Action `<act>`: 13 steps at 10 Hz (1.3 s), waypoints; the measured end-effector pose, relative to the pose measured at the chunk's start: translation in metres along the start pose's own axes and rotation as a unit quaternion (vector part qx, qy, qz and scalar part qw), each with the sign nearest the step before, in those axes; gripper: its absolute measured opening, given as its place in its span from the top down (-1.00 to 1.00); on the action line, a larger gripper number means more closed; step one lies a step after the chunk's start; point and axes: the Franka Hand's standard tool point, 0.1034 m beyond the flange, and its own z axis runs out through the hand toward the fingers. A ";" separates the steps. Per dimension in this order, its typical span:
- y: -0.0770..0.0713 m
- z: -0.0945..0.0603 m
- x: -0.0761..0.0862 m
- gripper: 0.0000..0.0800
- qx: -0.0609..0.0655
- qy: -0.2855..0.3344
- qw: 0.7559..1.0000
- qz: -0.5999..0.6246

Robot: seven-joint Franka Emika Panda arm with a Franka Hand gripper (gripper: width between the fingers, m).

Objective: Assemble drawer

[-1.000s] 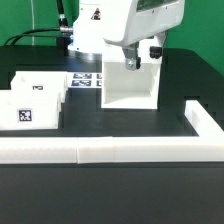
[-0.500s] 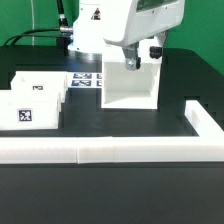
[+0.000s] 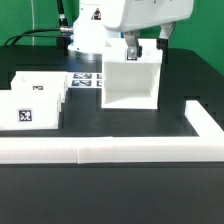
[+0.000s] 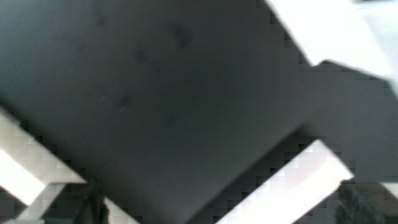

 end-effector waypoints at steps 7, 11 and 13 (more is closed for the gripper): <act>-0.020 -0.002 -0.013 -0.63 -0.006 0.005 0.998 0.057; -0.052 -0.003 -0.036 -0.63 -0.020 0.000 0.968 0.250; -0.054 0.001 -0.040 -0.63 -0.002 0.000 0.961 0.278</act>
Offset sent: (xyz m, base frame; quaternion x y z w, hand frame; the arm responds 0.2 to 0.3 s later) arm 0.0000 0.0000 0.0000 0.0000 0.0000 0.0000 1.0000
